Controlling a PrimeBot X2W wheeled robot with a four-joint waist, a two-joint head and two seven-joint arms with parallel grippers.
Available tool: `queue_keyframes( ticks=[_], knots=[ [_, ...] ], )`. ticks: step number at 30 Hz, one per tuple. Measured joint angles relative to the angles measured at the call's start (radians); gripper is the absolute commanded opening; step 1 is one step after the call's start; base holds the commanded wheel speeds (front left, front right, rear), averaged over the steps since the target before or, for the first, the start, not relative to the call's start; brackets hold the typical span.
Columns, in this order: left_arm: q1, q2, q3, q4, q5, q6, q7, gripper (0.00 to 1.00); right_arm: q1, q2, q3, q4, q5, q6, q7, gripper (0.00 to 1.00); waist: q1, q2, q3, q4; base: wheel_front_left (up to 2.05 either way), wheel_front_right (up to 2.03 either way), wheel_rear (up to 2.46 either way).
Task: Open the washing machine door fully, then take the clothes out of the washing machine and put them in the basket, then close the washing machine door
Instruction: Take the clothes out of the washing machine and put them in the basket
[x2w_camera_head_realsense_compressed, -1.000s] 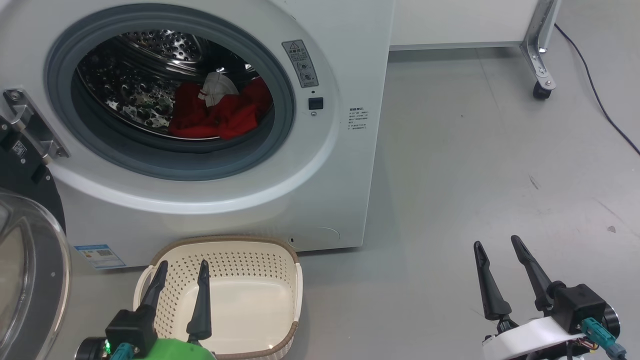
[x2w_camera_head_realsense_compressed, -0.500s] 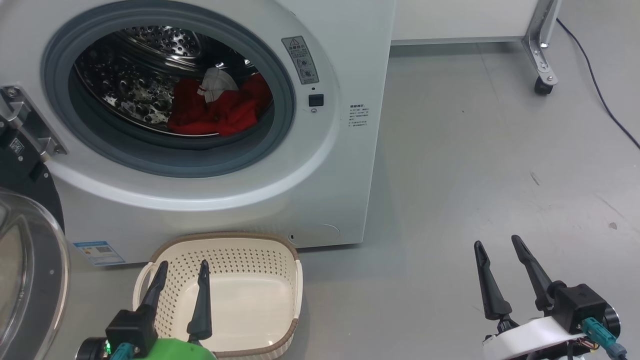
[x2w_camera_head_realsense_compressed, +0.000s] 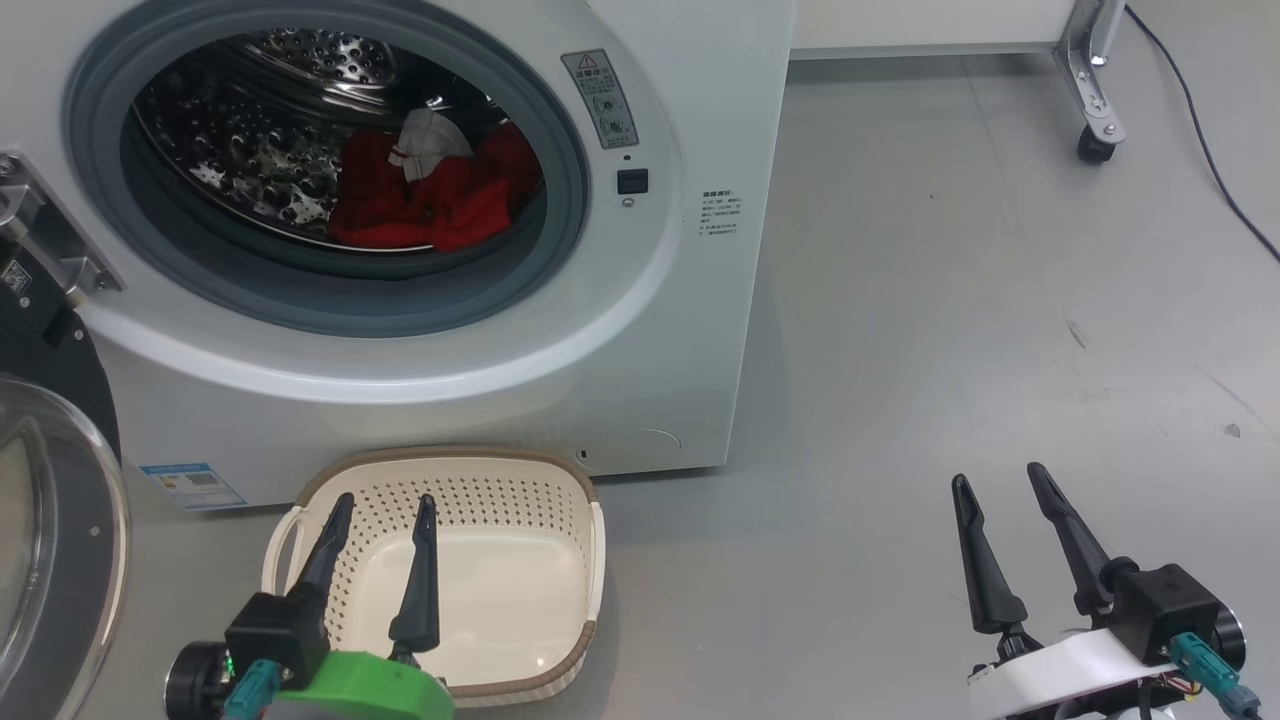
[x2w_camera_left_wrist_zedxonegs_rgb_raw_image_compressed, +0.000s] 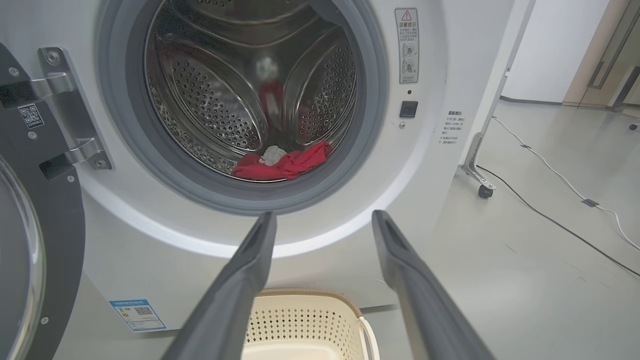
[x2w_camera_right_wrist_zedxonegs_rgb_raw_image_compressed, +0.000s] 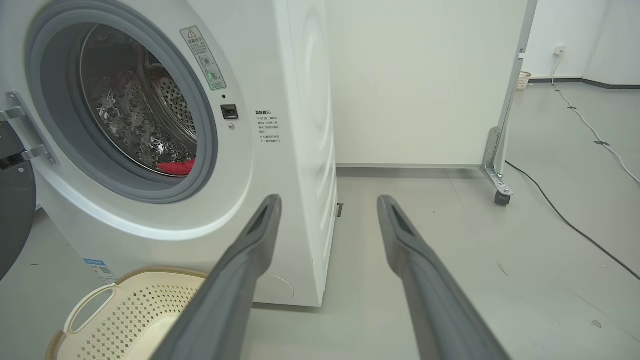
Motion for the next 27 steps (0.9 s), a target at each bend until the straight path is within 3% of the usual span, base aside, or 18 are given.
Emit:
queue_keyframes(
  ticks=[12,27],
  knots=[
    [-0.125,-0.001,-0.008,0.048,-0.046,-0.001,0.054,1.00,-0.027,0.000,0.012,-0.030,-0.002,0.001,0.000,1.00,0.0000,0.0000,0.096,-0.012,0.00,0.00,0.00],
    [-0.408,-0.001,0.034,0.168,-0.140,-0.007,0.284,1.00,-0.138,-0.001,0.034,-0.066,0.003,0.003,0.000,1.00,0.0000,0.0000,0.285,-0.062,0.00,0.00,0.00]
  ],
)
